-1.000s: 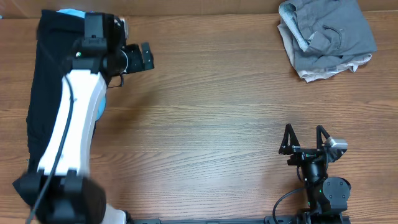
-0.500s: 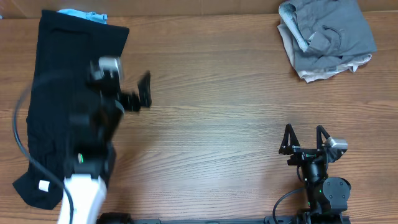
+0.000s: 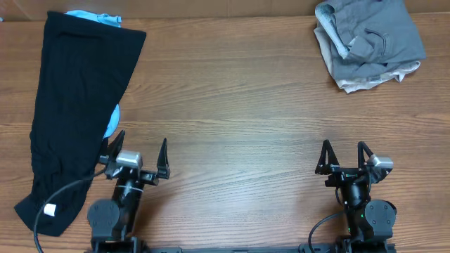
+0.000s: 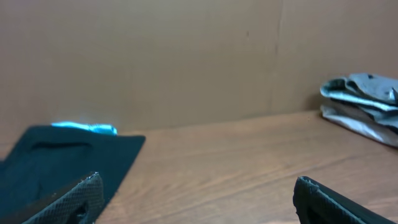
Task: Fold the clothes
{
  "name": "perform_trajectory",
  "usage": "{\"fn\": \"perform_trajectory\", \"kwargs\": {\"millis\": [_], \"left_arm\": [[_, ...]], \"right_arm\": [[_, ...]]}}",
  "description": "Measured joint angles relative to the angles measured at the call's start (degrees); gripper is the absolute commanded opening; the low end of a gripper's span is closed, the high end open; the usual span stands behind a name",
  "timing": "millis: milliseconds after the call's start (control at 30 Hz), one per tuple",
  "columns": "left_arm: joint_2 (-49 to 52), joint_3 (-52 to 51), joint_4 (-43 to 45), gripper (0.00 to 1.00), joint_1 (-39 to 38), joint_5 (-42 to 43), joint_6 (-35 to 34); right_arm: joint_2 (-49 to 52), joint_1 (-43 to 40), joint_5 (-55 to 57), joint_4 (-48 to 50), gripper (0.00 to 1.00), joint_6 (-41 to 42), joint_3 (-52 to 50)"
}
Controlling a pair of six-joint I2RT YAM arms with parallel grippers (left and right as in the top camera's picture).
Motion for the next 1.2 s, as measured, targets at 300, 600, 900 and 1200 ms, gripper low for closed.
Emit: {"fn": "perform_trajectory", "kwargs": {"millis": [300, 600, 900, 1200], "left_arm": [[-9.62, -3.93, -6.60, 1.00, 0.00, -2.36, 0.13], [-13.62, -4.26, -16.02, 1.00, 0.00, -4.31, 1.07], [-13.64, -4.26, -16.04, 1.00, 0.00, -4.63, 1.22], [-13.64, -4.26, -16.04, 1.00, 0.00, -4.66, 1.22]], "right_arm": [[-0.04, 0.02, 0.00, -0.07, 1.00, 0.11, 0.00], [-0.04, 0.00, -0.02, -0.07, 1.00, 0.11, 0.00], [-0.04, 0.00, -0.02, -0.02, 1.00, 0.13, 0.00], [-0.04, 0.00, 0.00, -0.07, 1.00, 0.13, 0.00]]}}
